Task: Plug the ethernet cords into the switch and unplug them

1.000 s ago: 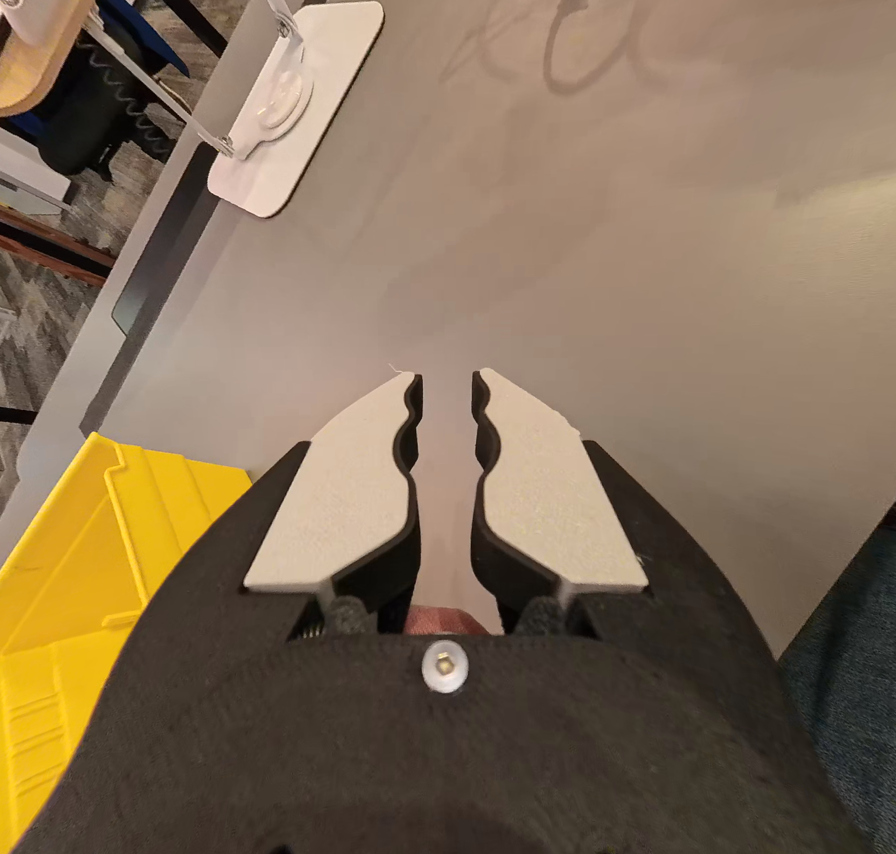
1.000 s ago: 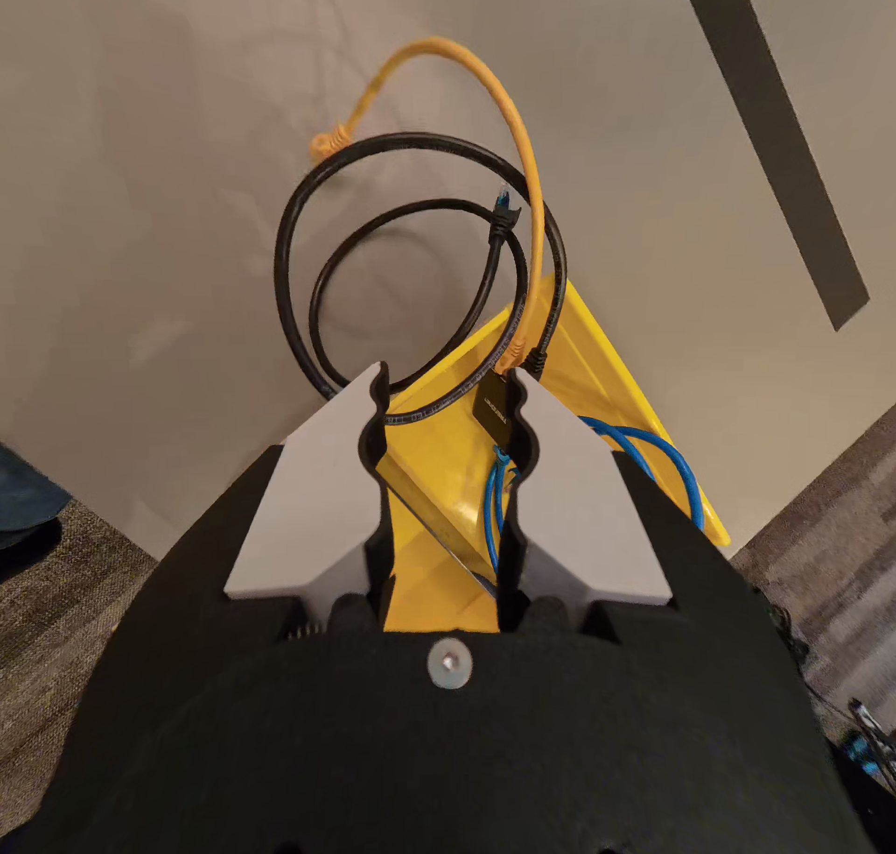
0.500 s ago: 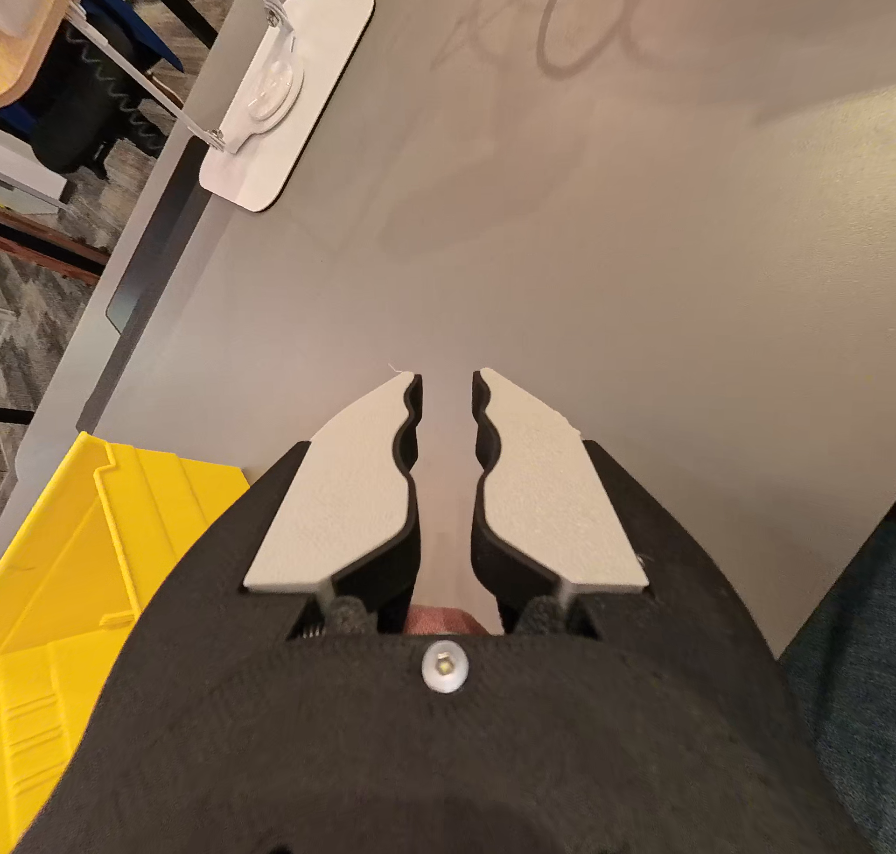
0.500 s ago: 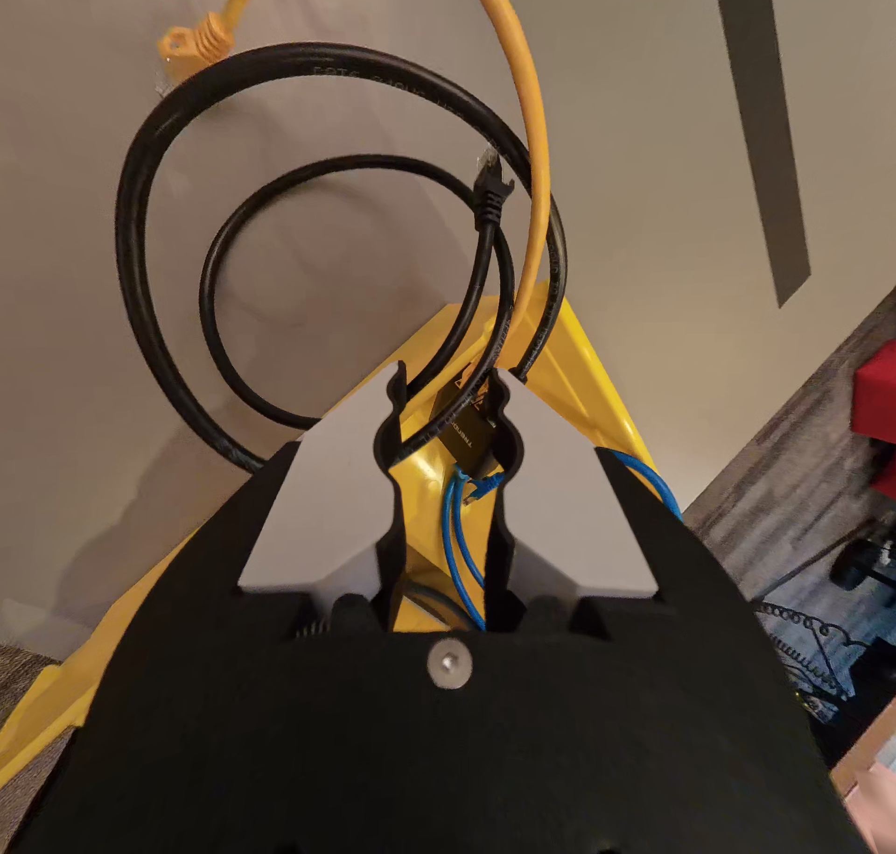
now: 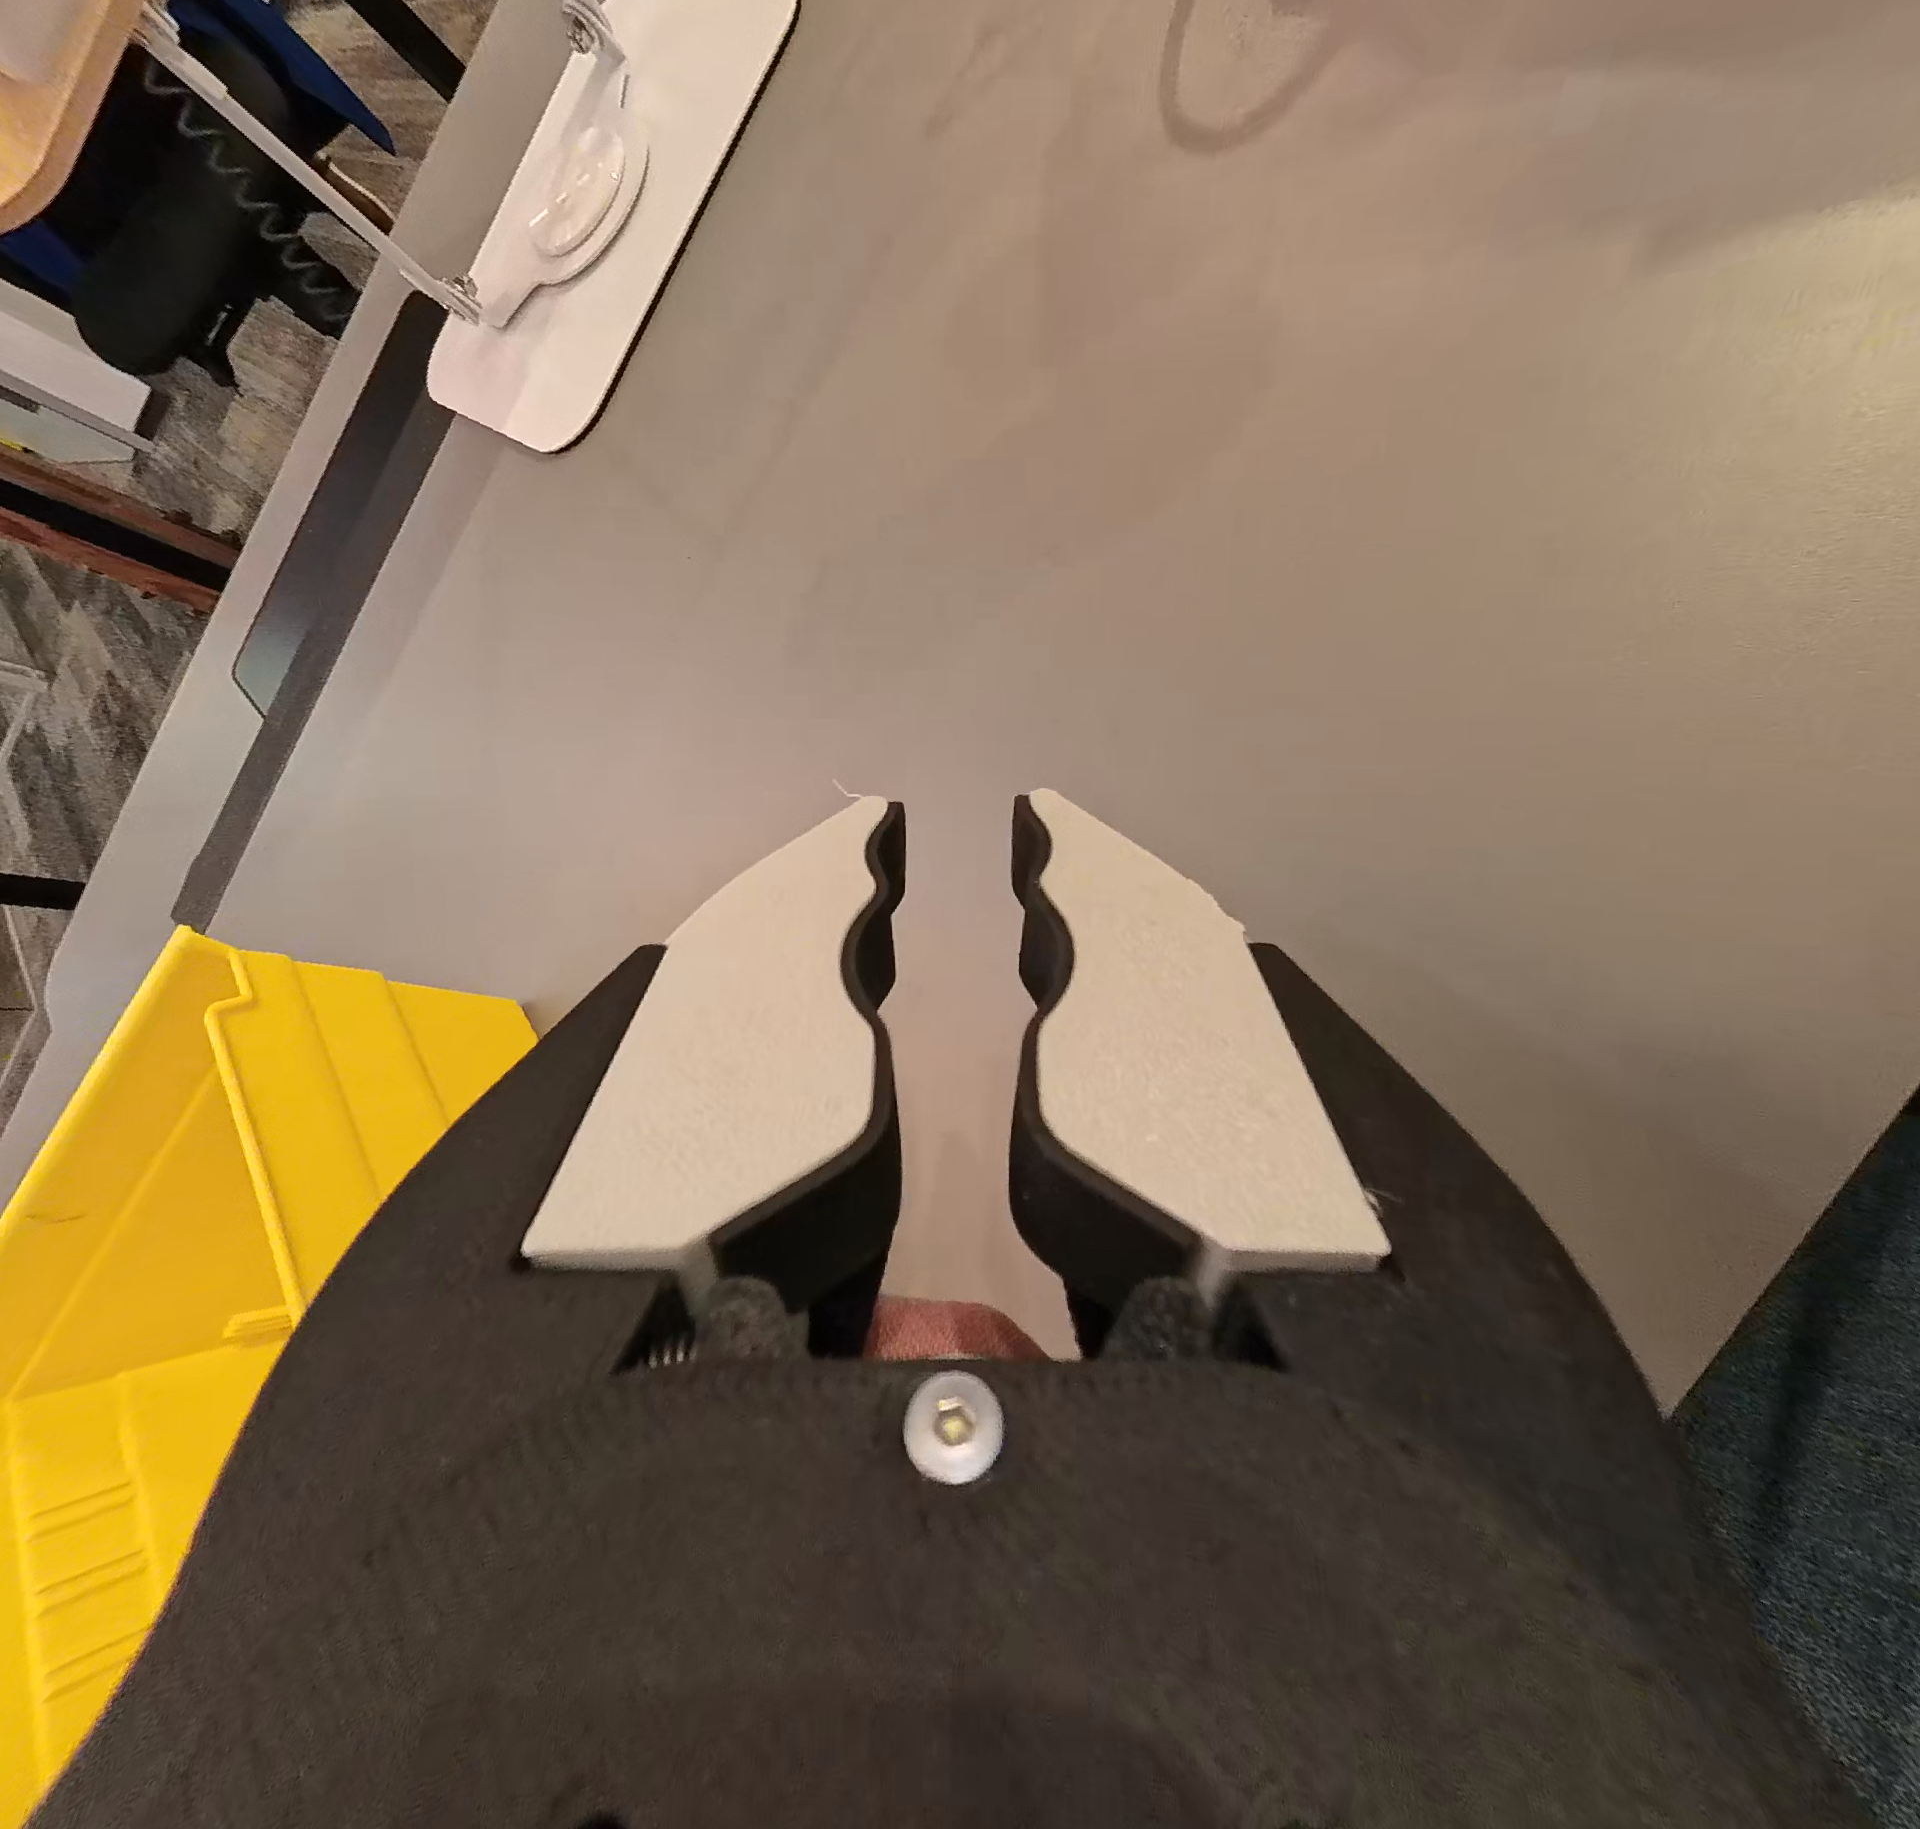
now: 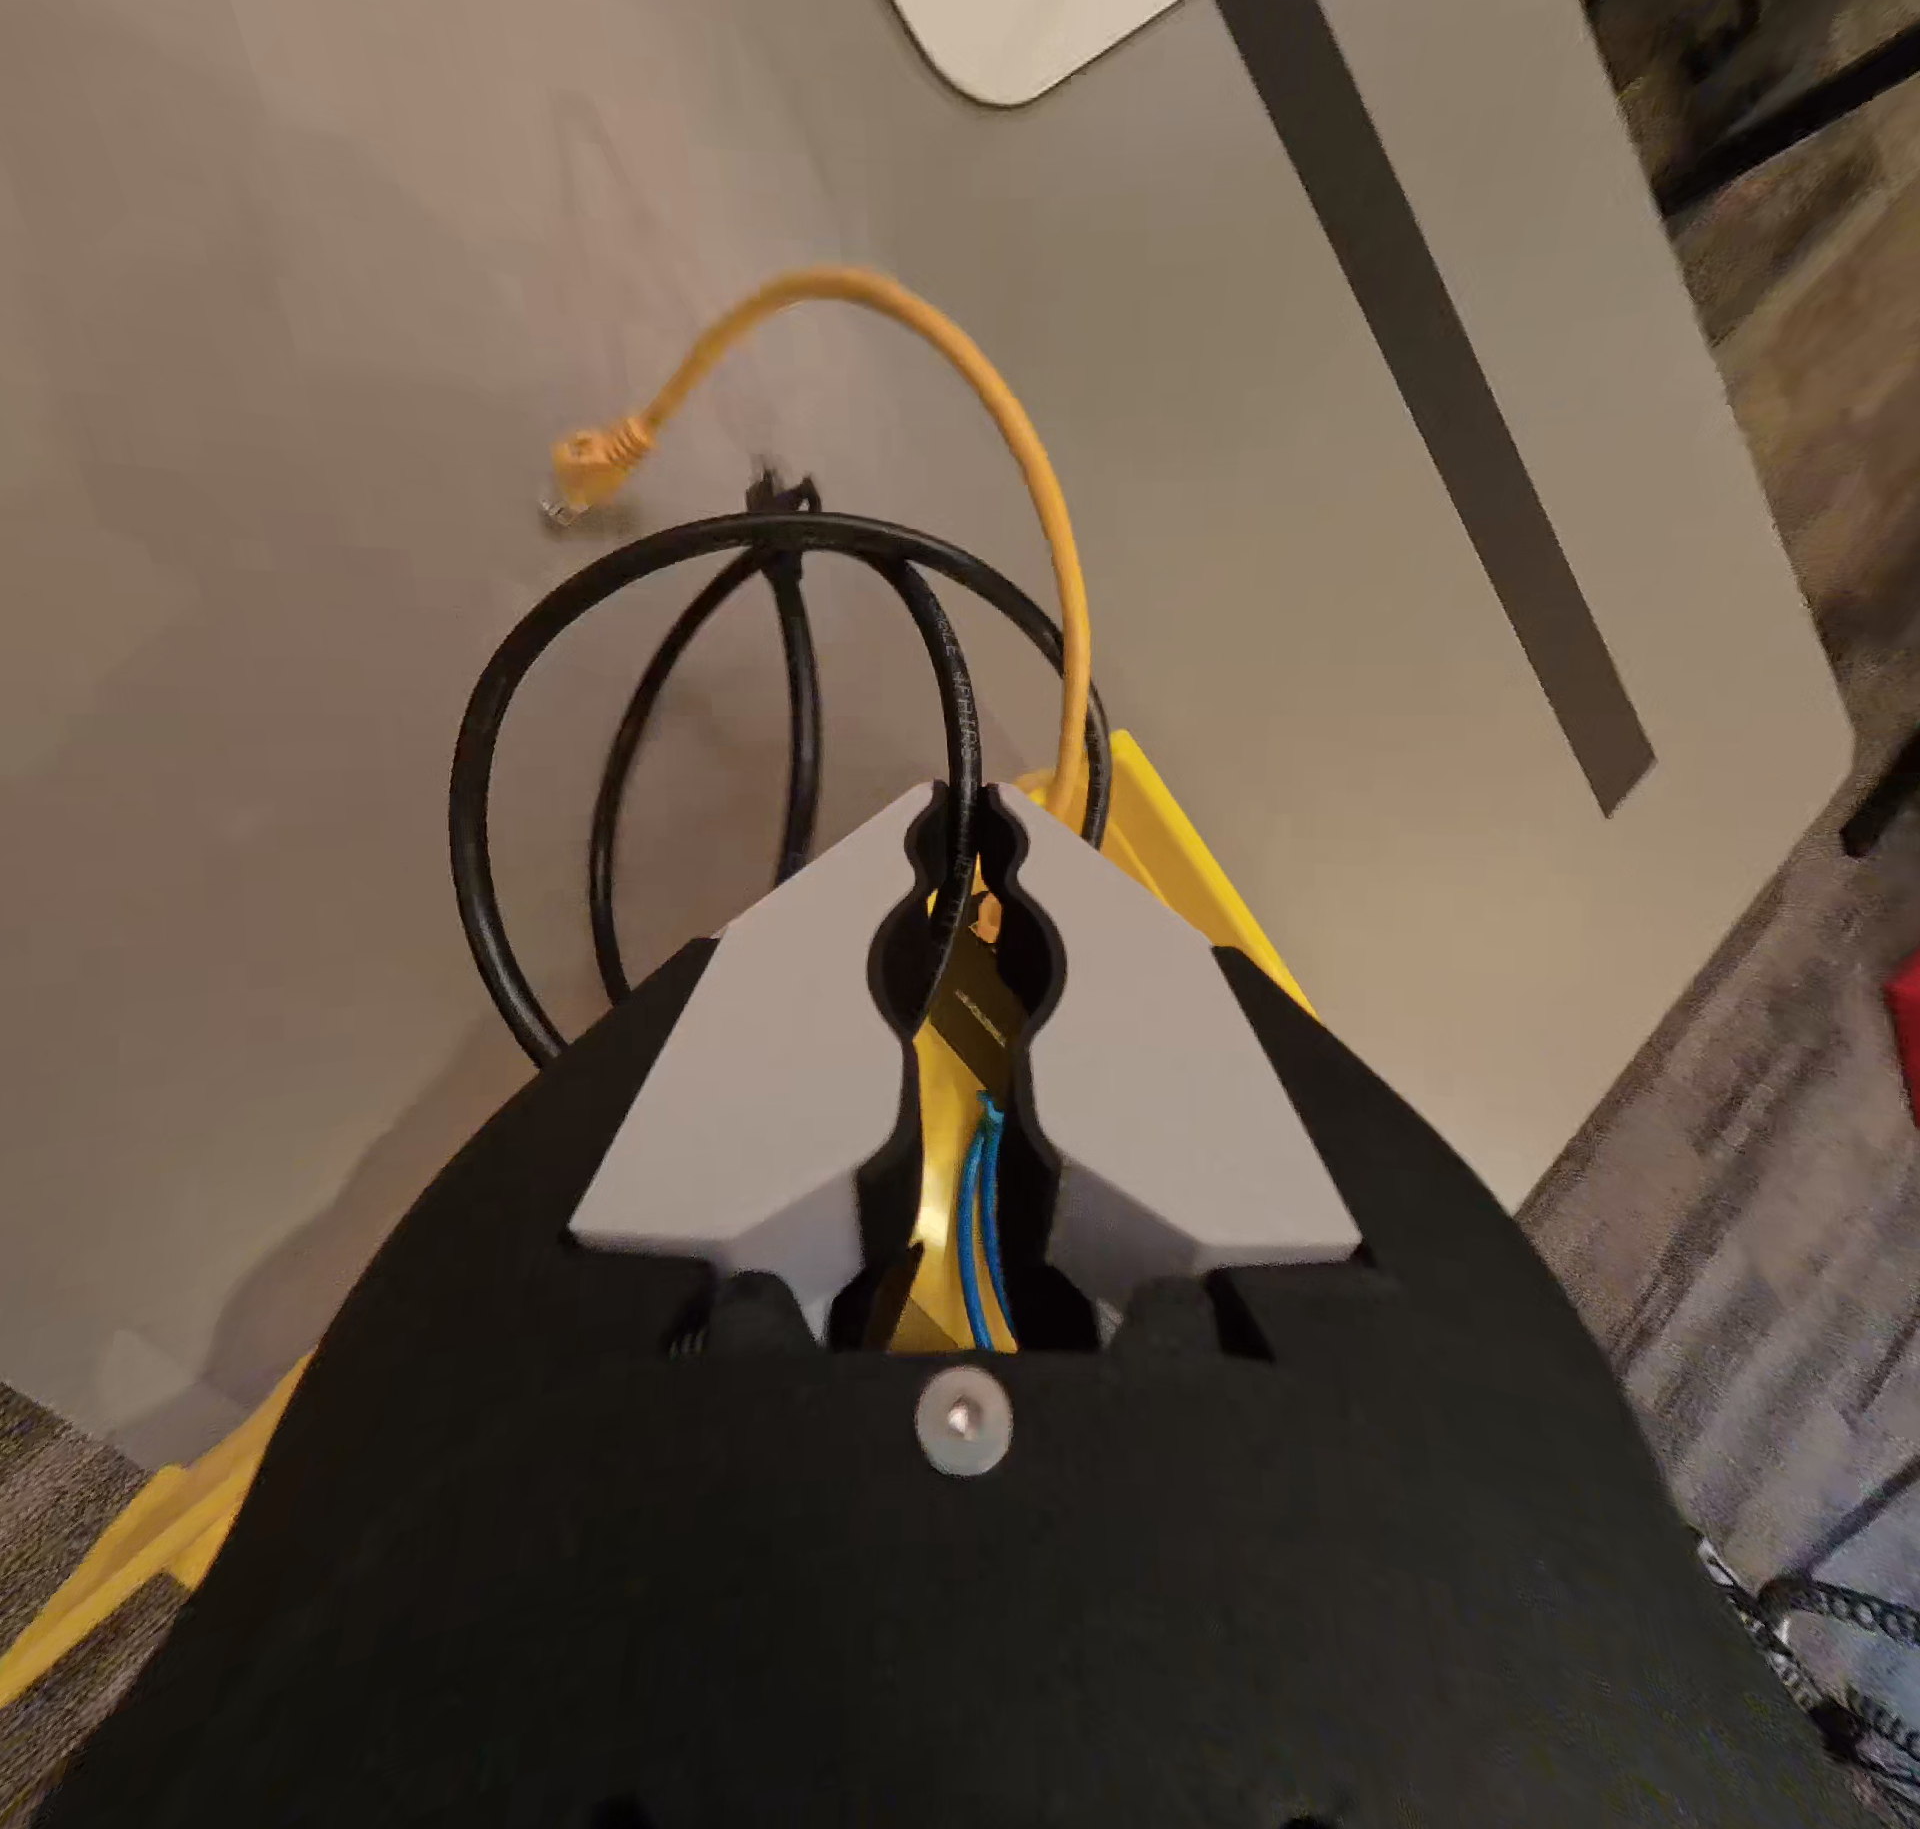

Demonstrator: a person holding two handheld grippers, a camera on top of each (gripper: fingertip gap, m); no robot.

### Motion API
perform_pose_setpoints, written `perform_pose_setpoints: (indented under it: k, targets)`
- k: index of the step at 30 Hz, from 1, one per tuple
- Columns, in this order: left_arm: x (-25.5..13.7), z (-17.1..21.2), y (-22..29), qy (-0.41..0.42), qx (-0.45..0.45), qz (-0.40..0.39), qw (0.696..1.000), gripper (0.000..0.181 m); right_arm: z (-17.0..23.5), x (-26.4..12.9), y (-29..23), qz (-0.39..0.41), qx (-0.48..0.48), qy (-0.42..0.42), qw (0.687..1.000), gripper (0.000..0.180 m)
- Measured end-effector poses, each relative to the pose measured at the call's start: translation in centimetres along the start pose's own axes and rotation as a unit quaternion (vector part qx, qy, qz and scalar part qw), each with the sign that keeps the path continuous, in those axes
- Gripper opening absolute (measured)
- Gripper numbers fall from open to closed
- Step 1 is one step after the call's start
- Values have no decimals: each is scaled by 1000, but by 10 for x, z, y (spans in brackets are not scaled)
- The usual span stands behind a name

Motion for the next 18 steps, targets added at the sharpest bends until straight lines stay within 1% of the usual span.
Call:
perform_pose_setpoints:
  k: [6, 10, 13, 18]
  targets:
    - [0, 0, 0, 0, 1, -1, 1000, 19, -7, -23, 12, 13, 20, 58, 998, 1]
    - [0, 0, 0, -2, 3, -1, 1000, 19, -11, -44, 26, 12, 63, 119, 991, 1]
    - [0, 0, 0, -2, 2, -2, 1000, 19, -8, -59, 41, 11, 95, 146, 985, 1]
    - [1, 2, 1, -5, 2, 0, 1000, 19, -6, -80, 64, 6, 123, 186, 975, 1]
Point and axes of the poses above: each gripper's, where its closed fingertips meet, x out along the fingers, z out of its underside, y = z × x across the jaws, the point moved 3 cm from there along -x, back along the fingers, and after that the axes turned 2 degrees about z, right-handed, at the moved point
